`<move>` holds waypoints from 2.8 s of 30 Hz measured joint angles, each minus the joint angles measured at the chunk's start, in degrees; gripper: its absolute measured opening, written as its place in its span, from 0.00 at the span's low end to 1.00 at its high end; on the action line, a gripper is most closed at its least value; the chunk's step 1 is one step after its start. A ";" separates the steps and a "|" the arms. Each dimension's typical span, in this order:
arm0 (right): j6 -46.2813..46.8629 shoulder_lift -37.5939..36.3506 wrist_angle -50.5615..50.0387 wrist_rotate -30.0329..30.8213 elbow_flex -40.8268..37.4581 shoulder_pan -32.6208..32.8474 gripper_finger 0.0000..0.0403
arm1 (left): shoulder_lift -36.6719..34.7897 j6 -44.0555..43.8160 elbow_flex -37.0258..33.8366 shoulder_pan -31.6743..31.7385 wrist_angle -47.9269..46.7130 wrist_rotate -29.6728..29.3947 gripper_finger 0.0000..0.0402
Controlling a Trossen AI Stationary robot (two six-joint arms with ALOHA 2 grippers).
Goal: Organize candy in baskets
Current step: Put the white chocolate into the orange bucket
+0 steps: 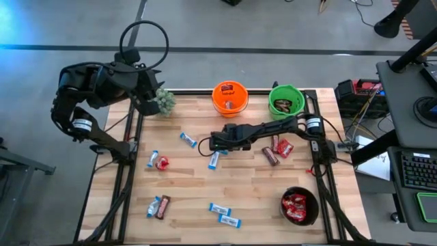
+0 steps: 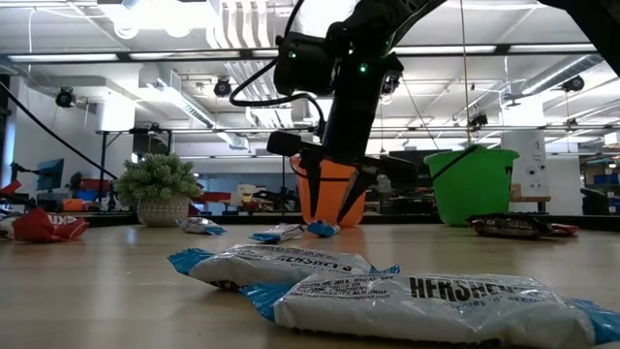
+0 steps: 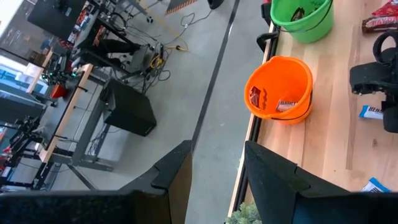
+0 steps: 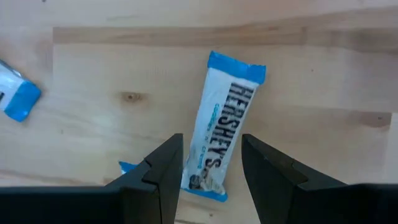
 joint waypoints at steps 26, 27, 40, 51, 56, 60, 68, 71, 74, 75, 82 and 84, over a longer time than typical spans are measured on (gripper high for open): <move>-0.95 2.96 1.65 -0.65 -0.13 -0.66 0.29 | -0.04 0.00 0.00 -0.01 0.00 0.00 0.32; -1.43 2.95 1.70 -0.62 -0.13 -0.66 0.25 | -0.04 0.00 0.00 0.00 0.00 0.00 0.32; -5.32 -0.08 1.47 -0.81 -0.24 -0.09 0.04 | -0.11 0.00 0.00 0.00 0.00 0.00 0.32; -17.71 -11.81 1.03 7.23 0.22 -1.34 0.04 | -0.11 -0.02 0.00 0.00 0.00 0.00 0.32; -26.44 -16.43 1.03 8.86 0.33 -5.66 0.03 | -0.11 -1.05 0.00 0.00 0.00 -0.02 0.32; -32.91 -19.11 1.05 8.52 0.33 -10.36 0.03 | -0.03 -2.48 0.00 0.00 0.00 -0.11 0.32; -43.14 -19.71 4.08 0.34 0.33 -20.19 0.03 | 1.19 -4.05 0.00 0.00 0.02 -2.07 0.32; -45.21 -19.07 6.26 -2.13 0.33 -22.98 0.03 | 1.74 -4.09 0.00 0.18 0.00 -2.14 0.32; -46.57 -19.06 7.20 -4.73 0.33 -24.81 0.03 | 2.27 -4.59 0.00 0.29 0.00 -2.13 0.32; -46.61 -19.05 7.55 -5.17 0.33 -25.03 0.04 | 2.38 -4.72 0.00 0.35 0.02 -2.12 0.32; -49.65 -19.06 7.34 -5.65 0.33 -25.07 0.19 | 2.54 -6.26 0.00 1.36 0.00 -2.19 0.32; -50.03 -19.06 7.32 -5.64 0.33 -25.07 0.25 | 2.51 -6.74 0.00 1.75 0.00 -2.21 0.32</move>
